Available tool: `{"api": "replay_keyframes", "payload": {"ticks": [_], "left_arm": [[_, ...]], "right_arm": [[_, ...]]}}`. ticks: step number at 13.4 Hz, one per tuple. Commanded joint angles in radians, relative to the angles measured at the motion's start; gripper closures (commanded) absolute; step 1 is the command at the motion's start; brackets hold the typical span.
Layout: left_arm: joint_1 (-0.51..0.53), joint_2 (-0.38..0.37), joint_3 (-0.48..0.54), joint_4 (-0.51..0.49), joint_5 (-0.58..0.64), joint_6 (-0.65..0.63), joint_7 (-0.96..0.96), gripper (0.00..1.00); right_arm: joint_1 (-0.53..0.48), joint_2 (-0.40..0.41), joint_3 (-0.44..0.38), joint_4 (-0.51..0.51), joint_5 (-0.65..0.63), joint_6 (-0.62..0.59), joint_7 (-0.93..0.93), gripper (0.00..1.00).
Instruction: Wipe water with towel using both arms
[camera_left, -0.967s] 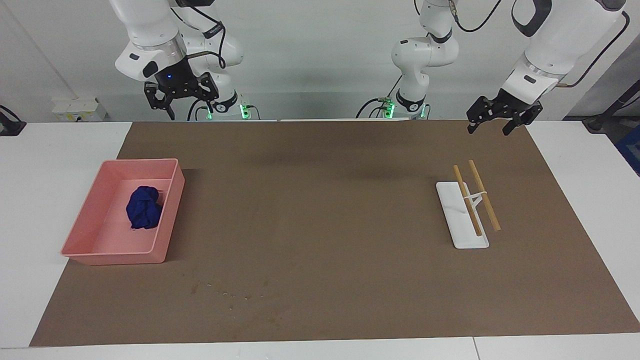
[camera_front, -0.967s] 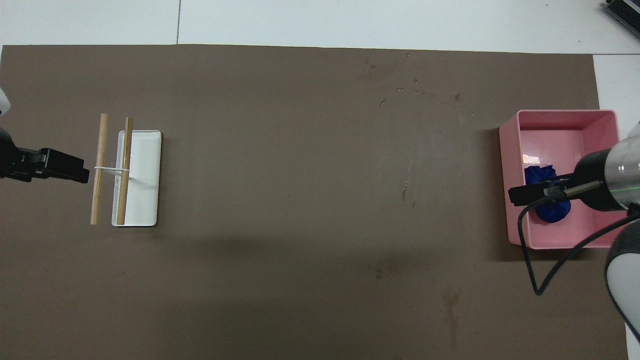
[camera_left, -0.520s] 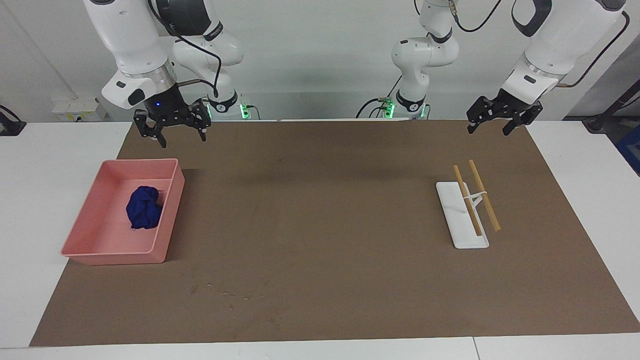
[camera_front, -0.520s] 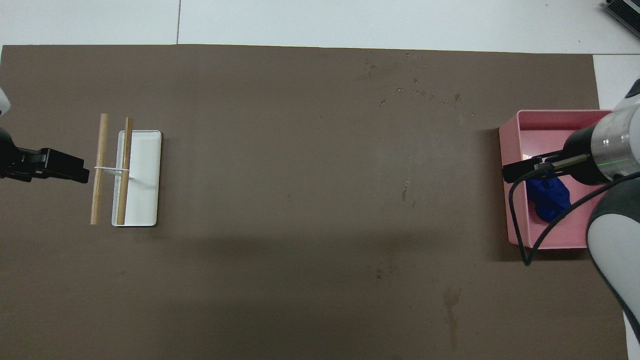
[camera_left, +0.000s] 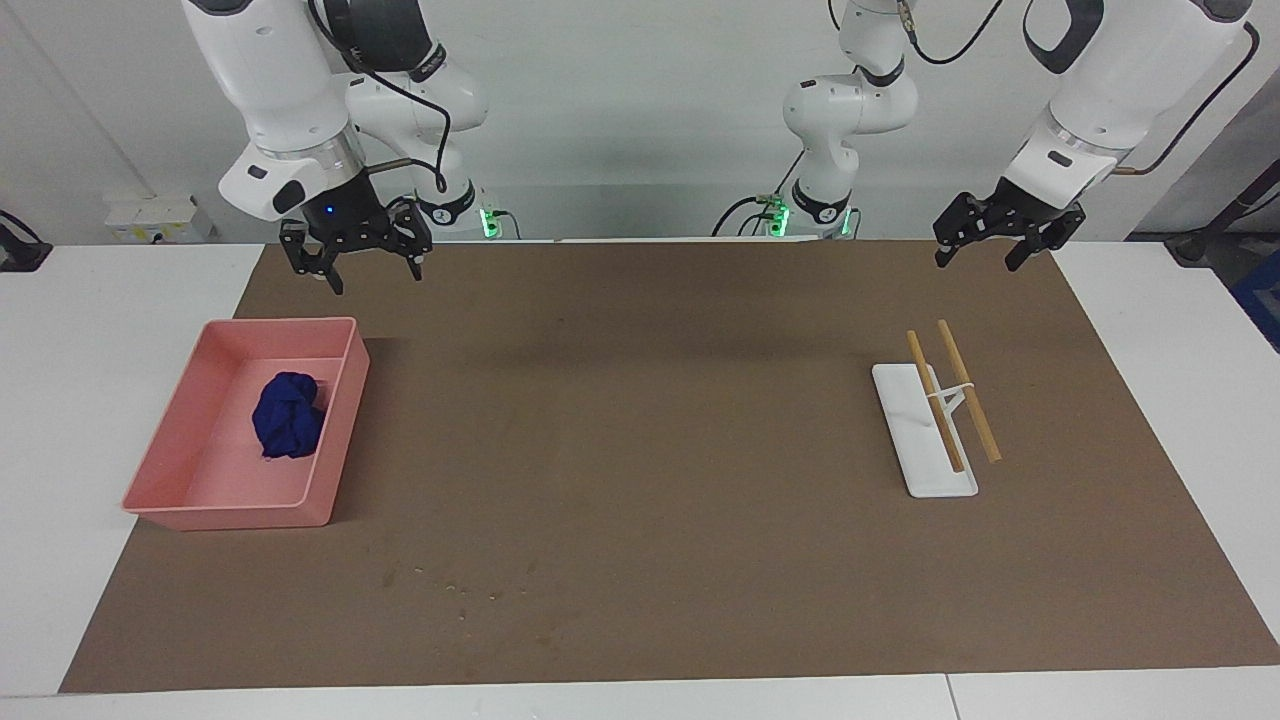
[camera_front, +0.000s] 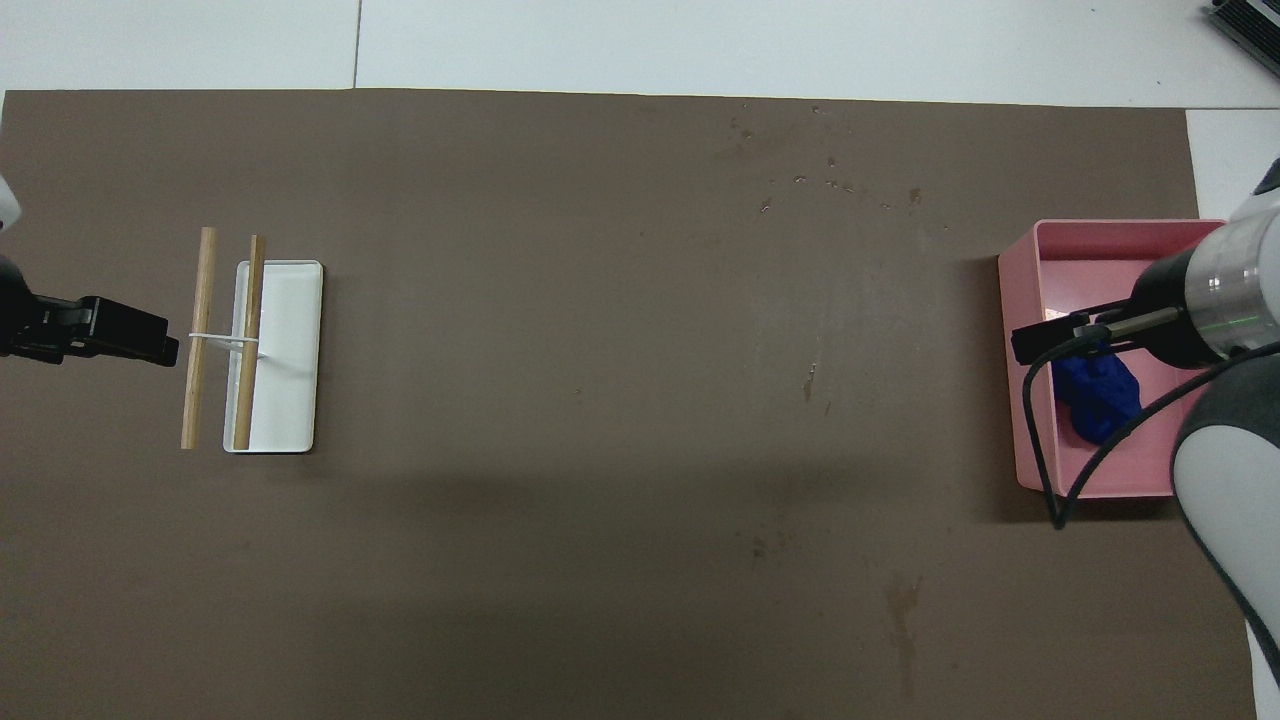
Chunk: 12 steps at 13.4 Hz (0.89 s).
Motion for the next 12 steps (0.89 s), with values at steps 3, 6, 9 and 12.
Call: {"api": "replay_keyframes", "payload": {"ticks": [3,6,9,12], "left_arm": [[-0.004,-0.029,0.002,-0.035,0.007,0.022,-0.002,0.0],[-0.004,-0.029,0.002,-0.035,0.007,0.02,-0.002,0.0],[-0.004,-0.029,0.002,-0.035,0.007,0.02,-0.002,0.0],[-0.004,-0.029,0.002,-0.035,0.007,0.02,-0.004,0.0]], "right_arm": [[-0.023,0.003,0.025,-0.007,-0.026,0.048,-0.002,0.0],[-0.09,0.003,0.092,-0.004,-0.014,0.049,0.009,0.0],[-0.072,0.001,0.085,0.003,-0.014,0.034,0.009,0.0],[-0.113,0.007,0.086,0.007,0.053,-0.001,0.015,0.0]]}}
